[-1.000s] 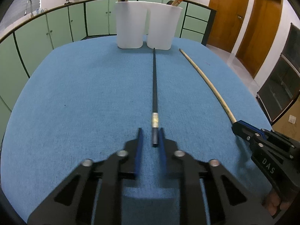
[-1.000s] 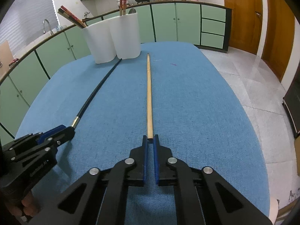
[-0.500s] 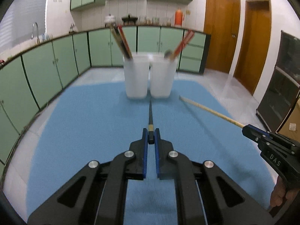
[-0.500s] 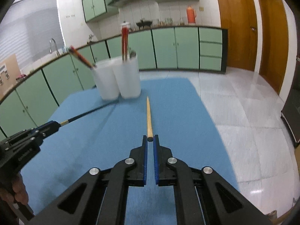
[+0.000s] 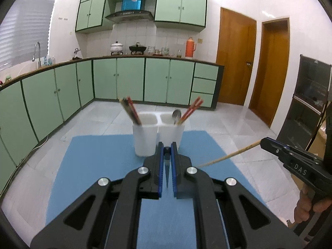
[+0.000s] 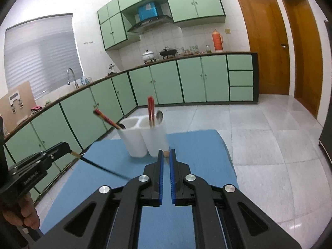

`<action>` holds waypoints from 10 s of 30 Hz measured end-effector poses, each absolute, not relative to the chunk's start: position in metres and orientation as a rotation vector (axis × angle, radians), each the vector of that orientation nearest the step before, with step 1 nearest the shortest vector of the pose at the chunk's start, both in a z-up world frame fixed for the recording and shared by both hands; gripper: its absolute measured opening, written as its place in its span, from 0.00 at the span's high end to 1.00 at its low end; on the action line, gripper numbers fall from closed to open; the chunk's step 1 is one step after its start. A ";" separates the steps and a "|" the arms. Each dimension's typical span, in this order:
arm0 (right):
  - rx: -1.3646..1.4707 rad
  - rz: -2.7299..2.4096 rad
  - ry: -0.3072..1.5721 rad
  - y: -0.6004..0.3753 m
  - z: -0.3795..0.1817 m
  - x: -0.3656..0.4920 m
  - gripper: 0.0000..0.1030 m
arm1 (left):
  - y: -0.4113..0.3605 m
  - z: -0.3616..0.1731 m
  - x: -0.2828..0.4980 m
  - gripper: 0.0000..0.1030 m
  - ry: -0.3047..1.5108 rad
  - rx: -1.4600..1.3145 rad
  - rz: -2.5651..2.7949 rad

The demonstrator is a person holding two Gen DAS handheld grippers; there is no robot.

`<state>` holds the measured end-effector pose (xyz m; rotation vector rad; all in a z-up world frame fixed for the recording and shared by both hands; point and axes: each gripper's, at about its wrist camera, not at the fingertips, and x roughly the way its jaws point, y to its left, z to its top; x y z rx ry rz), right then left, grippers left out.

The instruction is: Organize utensils

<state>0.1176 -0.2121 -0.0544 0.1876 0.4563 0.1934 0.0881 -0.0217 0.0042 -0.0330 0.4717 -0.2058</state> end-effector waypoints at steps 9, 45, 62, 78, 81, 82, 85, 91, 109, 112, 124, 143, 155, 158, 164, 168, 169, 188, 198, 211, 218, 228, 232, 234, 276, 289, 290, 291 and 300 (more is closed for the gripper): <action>0.174 0.262 0.414 -0.203 -0.017 0.131 0.96 | -0.023 0.031 0.098 0.95 0.413 -0.046 -0.228; 0.247 0.283 0.894 -0.184 -0.197 0.160 0.94 | 0.021 0.010 0.108 0.95 0.403 -0.096 -0.151; 0.061 0.229 0.878 -0.158 -0.217 0.137 0.95 | 0.013 0.010 0.103 0.95 0.398 -0.087 -0.159; 0.063 0.205 0.651 -0.186 -0.121 0.122 0.96 | 0.006 0.023 0.095 0.95 0.346 -0.093 -0.163; 0.075 0.217 0.579 -0.191 -0.087 0.123 0.96 | 0.005 0.028 0.096 0.95 0.331 -0.093 -0.169; 0.083 0.228 0.562 -0.192 -0.078 0.125 0.96 | 0.004 0.030 0.097 0.95 0.328 -0.092 -0.170; 0.111 0.266 0.527 -0.197 -0.057 0.130 0.96 | 0.001 0.036 0.100 0.95 0.316 -0.087 -0.176; 0.083 0.320 0.492 -0.190 -0.027 0.144 0.96 | 0.001 0.046 0.108 0.95 0.303 -0.094 -0.184; 0.020 0.403 0.306 -0.163 0.063 0.159 0.96 | -0.005 0.119 0.131 0.95 0.122 -0.095 -0.196; 0.017 0.388 0.274 -0.163 0.080 0.172 0.96 | -0.010 0.131 0.142 0.95 0.089 -0.090 -0.190; -0.021 0.330 0.373 -0.149 0.056 0.249 0.96 | -0.025 0.110 0.219 0.95 0.088 -0.044 -0.135; 0.034 0.302 0.440 -0.162 0.008 0.257 0.63 | 0.003 0.063 0.233 0.51 0.246 -0.079 -0.130; 0.084 0.238 0.382 -0.187 0.002 0.180 0.38 | 0.017 0.062 0.144 0.15 0.245 -0.084 -0.113; 0.077 0.235 0.388 -0.185 -0.004 0.160 0.35 | 0.019 0.057 0.126 0.13 0.269 -0.081 -0.117; 0.095 0.255 0.395 -0.183 -0.009 0.135 0.30 | 0.019 0.048 0.095 0.11 0.304 -0.064 -0.122; 0.098 0.266 0.391 -0.180 -0.008 0.122 0.27 | 0.018 0.046 0.079 0.09 0.309 -0.045 -0.121; 0.099 0.268 0.389 -0.178 -0.009 0.118 0.27 | 0.018 0.046 0.075 0.09 0.309 -0.041 -0.121; 0.086 0.303 0.352 -0.171 0.000 0.084 0.24 | -0.002 0.054 0.039 0.07 0.307 -0.007 -0.131; 0.074 0.312 0.336 -0.166 0.005 0.076 0.24 | -0.004 0.055 0.033 0.07 0.303 -0.005 -0.128; 0.061 0.319 0.334 -0.162 0.004 0.074 0.24 | -0.003 0.056 0.028 0.07 0.296 -0.007 -0.124; 0.061 0.321 0.336 -0.158 0.003 0.074 0.24 | -0.002 0.056 0.028 0.07 0.298 -0.007 -0.123; 0.058 0.324 0.337 -0.156 0.002 0.073 0.24 | -0.002 0.059 0.025 0.08 0.297 -0.011 -0.116; 0.058 0.324 0.336 -0.157 0.002 0.073 0.24 | -0.002 0.058 0.025 0.08 0.298 -0.011 -0.115; 0.058 0.324 0.337 -0.156 0.002 0.073 0.24 | -0.001 0.059 0.025 0.08 0.298 -0.012 -0.115; 0.057 0.325 0.342 -0.156 0.001 0.071 0.24 | 0.005 0.057 0.021 0.07 0.302 -0.014 -0.109; 0.056 0.325 0.343 -0.156 0.001 0.072 0.24 | 0.004 0.057 0.022 0.08 0.301 -0.015 -0.109; 0.055 0.325 0.343 -0.156 0.001 0.072 0.24 | 0.005 0.057 0.022 0.08 0.301 -0.014 -0.109; 0.055 0.326 0.343 -0.156 0.001 0.071 0.24 | 0.005 0.057 0.022 0.08 0.302 -0.014 -0.109; 0.056 0.326 0.344 -0.156 0.000 0.071 0.24 | 0.005 0.058 0.021 0.08 0.302 -0.014 -0.109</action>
